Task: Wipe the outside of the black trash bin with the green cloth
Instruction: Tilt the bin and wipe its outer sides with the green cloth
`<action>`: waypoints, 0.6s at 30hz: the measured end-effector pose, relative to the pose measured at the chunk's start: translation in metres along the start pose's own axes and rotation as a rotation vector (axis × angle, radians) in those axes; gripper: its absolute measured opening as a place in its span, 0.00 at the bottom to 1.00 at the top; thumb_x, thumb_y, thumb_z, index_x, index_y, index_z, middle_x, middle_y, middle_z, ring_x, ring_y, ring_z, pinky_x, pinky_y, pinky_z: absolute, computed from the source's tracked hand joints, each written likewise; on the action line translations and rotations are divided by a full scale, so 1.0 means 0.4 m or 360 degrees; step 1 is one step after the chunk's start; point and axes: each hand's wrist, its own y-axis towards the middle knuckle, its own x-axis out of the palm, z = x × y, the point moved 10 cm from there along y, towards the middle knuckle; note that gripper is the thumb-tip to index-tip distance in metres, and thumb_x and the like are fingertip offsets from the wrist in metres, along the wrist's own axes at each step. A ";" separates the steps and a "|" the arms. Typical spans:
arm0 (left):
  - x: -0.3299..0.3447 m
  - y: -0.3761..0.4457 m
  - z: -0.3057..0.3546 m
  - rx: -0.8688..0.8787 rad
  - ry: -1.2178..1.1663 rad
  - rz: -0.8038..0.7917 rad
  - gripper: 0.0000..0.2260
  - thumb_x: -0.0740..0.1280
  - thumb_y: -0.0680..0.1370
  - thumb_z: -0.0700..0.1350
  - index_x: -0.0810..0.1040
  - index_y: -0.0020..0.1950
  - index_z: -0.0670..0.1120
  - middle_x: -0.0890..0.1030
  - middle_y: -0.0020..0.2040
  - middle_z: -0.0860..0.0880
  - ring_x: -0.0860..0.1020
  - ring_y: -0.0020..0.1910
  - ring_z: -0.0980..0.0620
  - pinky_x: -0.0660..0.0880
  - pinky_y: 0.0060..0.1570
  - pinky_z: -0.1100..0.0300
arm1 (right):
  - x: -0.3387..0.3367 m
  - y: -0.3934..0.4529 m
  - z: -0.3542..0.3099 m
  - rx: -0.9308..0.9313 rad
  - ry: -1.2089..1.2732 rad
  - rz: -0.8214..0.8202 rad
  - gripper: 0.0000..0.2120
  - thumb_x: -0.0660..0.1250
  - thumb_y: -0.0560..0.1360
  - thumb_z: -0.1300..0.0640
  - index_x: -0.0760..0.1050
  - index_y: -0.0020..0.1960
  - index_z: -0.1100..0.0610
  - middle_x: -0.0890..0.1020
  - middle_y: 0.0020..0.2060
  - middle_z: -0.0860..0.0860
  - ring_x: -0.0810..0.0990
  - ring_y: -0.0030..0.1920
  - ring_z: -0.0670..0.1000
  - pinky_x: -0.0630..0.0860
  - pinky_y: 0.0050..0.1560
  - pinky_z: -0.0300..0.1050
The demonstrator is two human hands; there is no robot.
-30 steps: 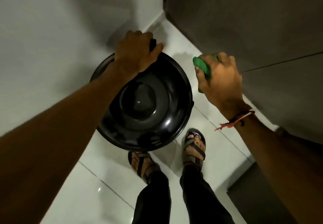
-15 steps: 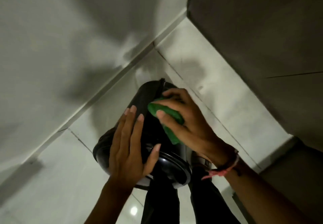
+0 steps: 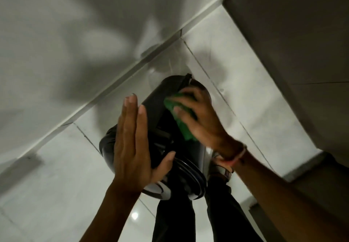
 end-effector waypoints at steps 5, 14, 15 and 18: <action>0.011 -0.025 -0.019 -0.0058 0.0052 -0.0102 0.35 0.50 0.87 0.63 0.56 0.81 0.35 0.59 0.81 0.34 0.47 0.89 0.50 0.48 0.88 0.47 | 0.017 -0.057 0.011 -0.0070 -0.0037 -0.0014 0.21 0.61 0.78 0.48 0.74 0.71 0.42 0.69 0.71 0.49 0.66 0.71 0.50 0.68 0.69 0.34; 0.011 -0.003 -0.043 -0.0062 -0.0004 -0.0142 0.34 0.50 0.88 0.60 0.55 0.81 0.33 0.52 0.84 0.44 0.45 0.89 0.50 0.49 0.88 0.48 | -0.014 0.154 0.168 0.0413 -0.0019 0.0107 0.16 0.66 0.80 0.55 0.81 0.65 0.57 0.76 0.65 0.60 0.74 0.67 0.60 0.72 0.69 0.48; 0.011 -0.005 -0.039 -0.0056 0.0004 -0.0138 0.34 0.50 0.88 0.61 0.55 0.81 0.33 0.53 0.84 0.43 0.45 0.89 0.50 0.49 0.88 0.48 | -0.002 0.117 0.100 0.0250 0.0000 0.0049 0.17 0.66 0.79 0.54 0.81 0.66 0.55 0.76 0.64 0.58 0.74 0.67 0.59 0.71 0.69 0.45; 0.006 -0.025 -0.030 -0.0004 0.0017 -0.0112 0.35 0.49 0.88 0.61 0.49 0.87 0.40 0.53 0.85 0.43 0.47 0.89 0.49 0.51 0.88 0.48 | 0.030 -0.014 -0.059 -0.0203 0.0097 -0.0082 0.19 0.68 0.77 0.53 0.80 0.67 0.51 0.78 0.62 0.50 0.75 0.65 0.50 0.69 0.66 0.30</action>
